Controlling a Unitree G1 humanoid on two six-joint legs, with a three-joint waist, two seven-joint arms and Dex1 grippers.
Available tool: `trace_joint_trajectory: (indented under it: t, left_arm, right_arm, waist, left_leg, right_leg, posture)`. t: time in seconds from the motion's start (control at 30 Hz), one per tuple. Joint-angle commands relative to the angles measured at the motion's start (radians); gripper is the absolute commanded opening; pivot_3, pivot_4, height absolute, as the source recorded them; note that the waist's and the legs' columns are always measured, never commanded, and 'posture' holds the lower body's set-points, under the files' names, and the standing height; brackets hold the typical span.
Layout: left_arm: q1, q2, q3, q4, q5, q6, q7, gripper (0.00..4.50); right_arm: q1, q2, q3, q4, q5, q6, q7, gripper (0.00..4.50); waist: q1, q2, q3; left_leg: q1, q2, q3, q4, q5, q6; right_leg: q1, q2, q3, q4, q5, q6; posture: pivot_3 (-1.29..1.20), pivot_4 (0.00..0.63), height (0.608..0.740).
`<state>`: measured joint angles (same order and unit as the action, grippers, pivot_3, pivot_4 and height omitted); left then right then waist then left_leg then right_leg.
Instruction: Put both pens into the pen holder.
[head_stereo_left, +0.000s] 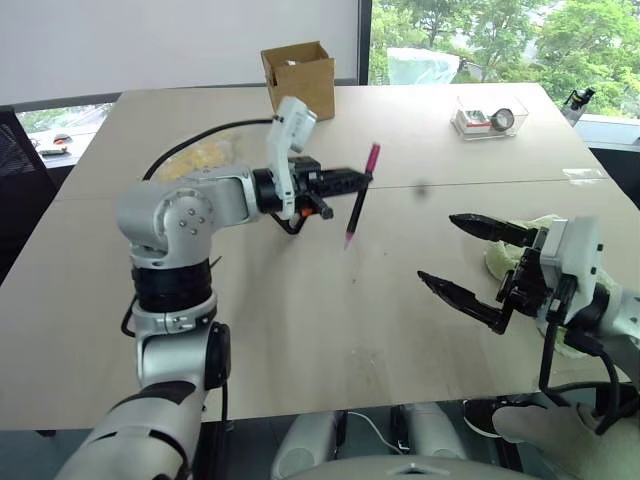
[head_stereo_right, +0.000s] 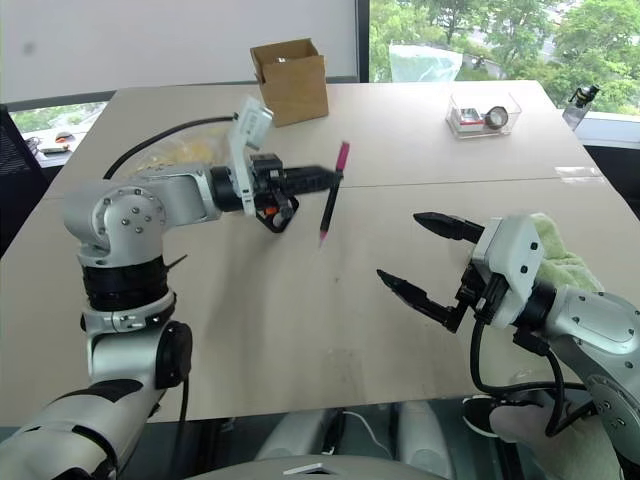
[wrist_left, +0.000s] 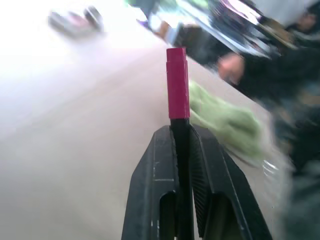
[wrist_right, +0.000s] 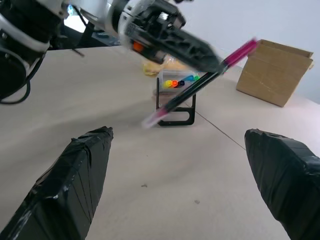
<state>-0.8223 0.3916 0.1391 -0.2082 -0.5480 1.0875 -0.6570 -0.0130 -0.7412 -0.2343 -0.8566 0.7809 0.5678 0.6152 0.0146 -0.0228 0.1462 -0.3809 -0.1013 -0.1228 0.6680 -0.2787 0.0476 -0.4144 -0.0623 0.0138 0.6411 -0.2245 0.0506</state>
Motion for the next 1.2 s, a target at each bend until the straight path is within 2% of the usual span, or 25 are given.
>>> trace_joint_trajectory:
  t: [0.03,0.13,0.2,0.27,0.43,0.67,1.07,1.2]
  left_arm:
    - [0.023,0.028,-0.090,-0.082,0.198,-0.458,0.007,0.08]
    - [0.055,0.065,-0.156,-0.054,0.358,-0.750,0.022,0.08]
    - [0.094,0.125,-0.208,-0.004,0.560,-0.973,0.120,0.08]
    - [0.131,0.152,-0.217,0.046,0.645,-1.112,0.166,0.08]
    - [0.174,0.149,-0.230,0.178,0.682,-1.303,0.191,0.08]
    - [0.199,0.137,-0.226,0.279,0.687,-1.395,0.187,0.08]
    - [0.311,0.212,-0.172,0.341,0.705,-1.436,0.204,0.08]
    - [0.327,0.200,-0.152,0.315,0.641,-1.437,0.182,1.63]
  right_arm:
    - [-0.030,-0.004,-0.023,-0.003,0.032,-0.008,-0.007,4.50]
    - [-0.041,-0.008,-0.026,0.007,0.039,-0.010,-0.005,4.50]
    - [-0.051,-0.005,-0.036,0.015,0.051,-0.014,-0.005,4.50]
    - [-0.060,-0.003,-0.043,0.023,0.060,-0.016,-0.007,4.50]
    - [-0.088,-0.009,-0.049,0.048,0.078,-0.016,-0.006,4.50]
    - [-0.103,-0.022,-0.062,0.059,0.094,-0.011,-0.007,4.50]
    - [-0.083,-0.032,-0.075,0.064,0.092,-0.017,-0.007,4.50]
    - [-0.090,-0.032,-0.061,0.079,0.077,-0.021,0.000,4.50]
  waist:
    - [0.002,0.000,0.000]
    - [0.005,0.000,0.000]
    - [0.005,0.000,0.000]
    - [0.003,0.000,0.000]
    - [0.006,0.000,0.000]
    - [0.004,0.000,0.000]
    - [0.001,0.000,0.000]
    - [0.003,0.000,0.000]
  left_leg:
    - [0.000,0.000,0.000,0.000,0.000,0.000]
    - [0.000,0.000,0.000,0.000,0.000,0.000]
    - [0.000,0.000,0.000,0.000,0.000,0.000]
    - [0.001,0.000,0.001,-0.001,0.000,0.000]
    - [0.000,0.000,0.001,-0.001,0.000,0.000]
    - [0.000,0.000,0.000,-0.001,0.000,0.001]
    - [0.000,0.000,0.000,-0.001,0.000,0.001]
    - [0.000,0.000,0.000,0.000,0.000,0.001]
  right_leg:
    - [0.000,0.000,0.000,0.000,0.000,0.000]
    - [0.000,0.000,0.000,-0.001,0.000,0.000]
    - [0.000,0.000,0.000,-0.001,0.000,0.000]
    - [0.000,0.000,0.001,-0.001,0.000,0.000]
    - [0.000,0.000,0.001,0.000,0.000,0.000]
    - [0.000,0.000,0.000,0.000,0.000,0.000]
    - [0.000,0.000,0.000,0.000,0.000,0.000]
    - [0.000,0.000,-0.001,0.000,0.000,0.000]
  posture:
    - [0.00,0.150,0.740]
    - [0.00,0.150,0.740]
    - [0.00,0.150,0.740]
    - [0.00,0.150,0.740]
    - [0.00,0.150,0.740]
    - [0.00,0.150,0.740]
    - [0.00,0.150,0.740]
    - [0.00,0.150,0.740]
